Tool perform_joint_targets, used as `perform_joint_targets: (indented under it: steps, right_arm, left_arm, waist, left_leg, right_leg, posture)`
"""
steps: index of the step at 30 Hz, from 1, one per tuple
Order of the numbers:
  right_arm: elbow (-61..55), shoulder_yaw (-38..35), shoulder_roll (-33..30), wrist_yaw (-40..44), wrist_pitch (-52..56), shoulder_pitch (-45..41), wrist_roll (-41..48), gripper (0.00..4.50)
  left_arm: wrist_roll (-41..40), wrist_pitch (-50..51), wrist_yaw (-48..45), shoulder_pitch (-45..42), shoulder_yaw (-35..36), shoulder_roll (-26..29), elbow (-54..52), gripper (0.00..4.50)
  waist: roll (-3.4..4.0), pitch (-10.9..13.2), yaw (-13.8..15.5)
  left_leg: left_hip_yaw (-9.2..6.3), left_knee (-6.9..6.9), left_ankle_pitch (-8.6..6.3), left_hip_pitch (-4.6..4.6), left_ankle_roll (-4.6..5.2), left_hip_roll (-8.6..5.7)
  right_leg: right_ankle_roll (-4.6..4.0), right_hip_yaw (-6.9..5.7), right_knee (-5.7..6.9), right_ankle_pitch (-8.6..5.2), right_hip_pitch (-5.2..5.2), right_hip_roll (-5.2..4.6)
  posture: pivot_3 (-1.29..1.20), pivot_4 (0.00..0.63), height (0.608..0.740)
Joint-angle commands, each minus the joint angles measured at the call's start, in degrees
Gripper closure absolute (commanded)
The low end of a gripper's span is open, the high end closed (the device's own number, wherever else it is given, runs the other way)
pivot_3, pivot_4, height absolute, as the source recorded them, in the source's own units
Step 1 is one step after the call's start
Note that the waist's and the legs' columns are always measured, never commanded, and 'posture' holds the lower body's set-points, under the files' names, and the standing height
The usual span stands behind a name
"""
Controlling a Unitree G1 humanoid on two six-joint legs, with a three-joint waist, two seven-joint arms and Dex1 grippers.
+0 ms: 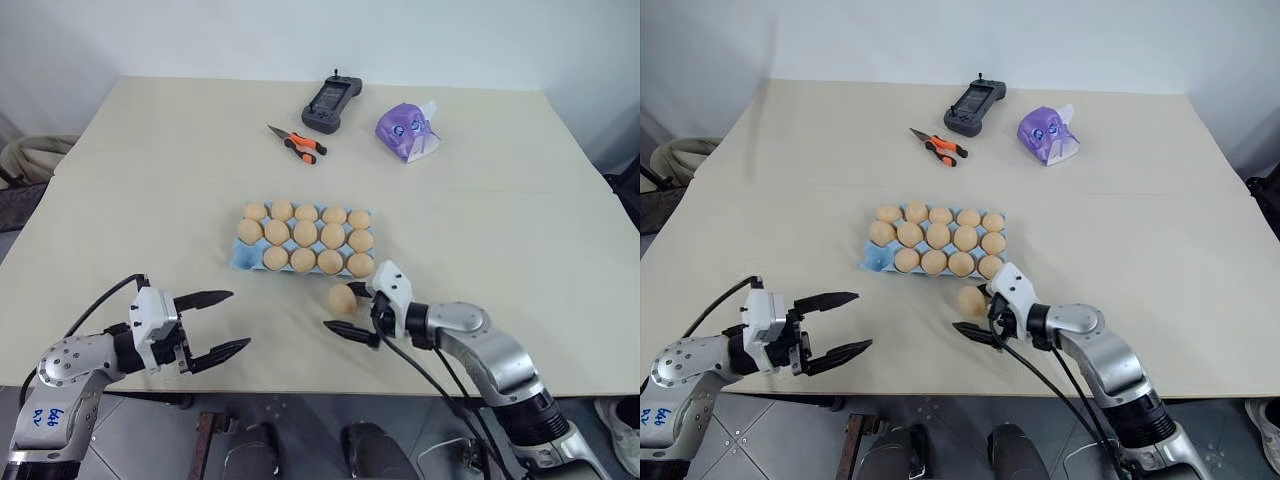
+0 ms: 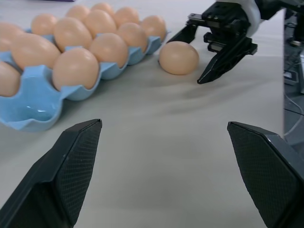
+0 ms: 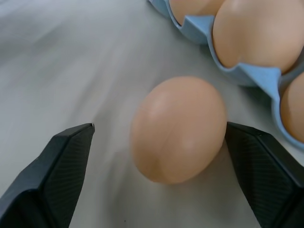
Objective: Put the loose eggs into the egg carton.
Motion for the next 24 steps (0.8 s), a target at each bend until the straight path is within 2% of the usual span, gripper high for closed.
perform_joint_targets:
  steps: [1,4,5,7,11,14,24]
  right_arm:
    - [-0.5,-0.4,1.3,0.6,-2.5,-0.9,0.5,1.38]
    - [0.1,0.0,1.7,1.3,-4.2,-1.2,-0.1,2.49]
    - [0.2,0.2,1.8,1.6,-4.4,-1.3,-0.2,2.75]
    - [-0.1,0.5,1.7,3.0,-4.9,-1.6,0.4,2.96]
    - [0.1,0.6,5.0,4.4,-3.3,-7.7,2.6,2.96]
    - [5.4,1.7,9.8,3.8,-4.1,-15.0,1.4,2.96]
    - [39.3,5.1,24.7,-3.3,-17.4,-35.9,-11.1,2.96]
  left_arm:
    - [-1.4,0.6,3.3,0.6,2.5,-1.1,-2.5,0.0]
    - [-1.5,0.7,5.1,2.5,3.8,-1.9,-3.4,0.0]
    - [-1.5,0.6,5.6,3.2,4.1,-2.2,-3.7,0.0]
    - [-1.6,0.8,7.1,4.1,4.9,-3.0,-4.2,0.0]
    - [-2.3,1.0,15.1,5.5,10.6,-7.2,-3.0,0.0]
    - [-1.5,0.6,19.1,6.7,13.2,-9.7,-2.4,0.0]
    - [-1.0,0.2,23.0,7.2,12.9,-12.1,-3.6,0.0]
  waist:
    - [0.0,0.0,0.1]
    - [-0.01,0.0,0.0]
    - [-0.01,0.0,0.0]
    - [-0.01,0.0,0.1]
    - [-0.01,0.0,-0.3]
    - [-0.02,0.0,-0.8]
    - [-0.14,-0.1,-1.5]
  left_leg:
    - [-0.01,0.0,0.0,0.0,0.0,0.01]
    - [-0.01,-0.01,-0.01,-0.01,0.01,0.02]
    - [0.0,-0.01,-0.01,-0.01,0.01,0.02]
    - [0.01,-0.01,-0.02,-0.02,0.02,0.02]
    - [0.02,0.04,-0.02,0.0,0.02,0.05]
    - [0.0,0.1,0.02,0.06,0.0,0.05]
    - [0.02,0.1,0.1,0.02,0.01,-0.03]
  right_leg:
    - [0.0,0.0,0.01,0.0,0.0,0.0]
    - [0.0,0.0,-0.03,0.0,0.0,-0.03]
    - [0.0,0.01,-0.06,0.0,0.0,-0.03]
    - [0.0,0.0,-0.08,0.0,0.0,-0.03]
    - [0.0,0.03,0.01,0.0,0.0,0.0]
    - [0.01,0.03,0.2,0.0,-0.02,0.04]
    - [-0.01,-0.04,0.39,0.0,-0.15,-0.05]
  posture:
    - [0.0,0.15,0.74]
    - [0.0,0.15,0.74]
    - [0.0,0.15,0.74]
    - [0.0,0.15,0.74]
    - [0.0,0.15,0.74]
    - [0.0,0.15,0.74]
    - [0.0,0.15,0.74]
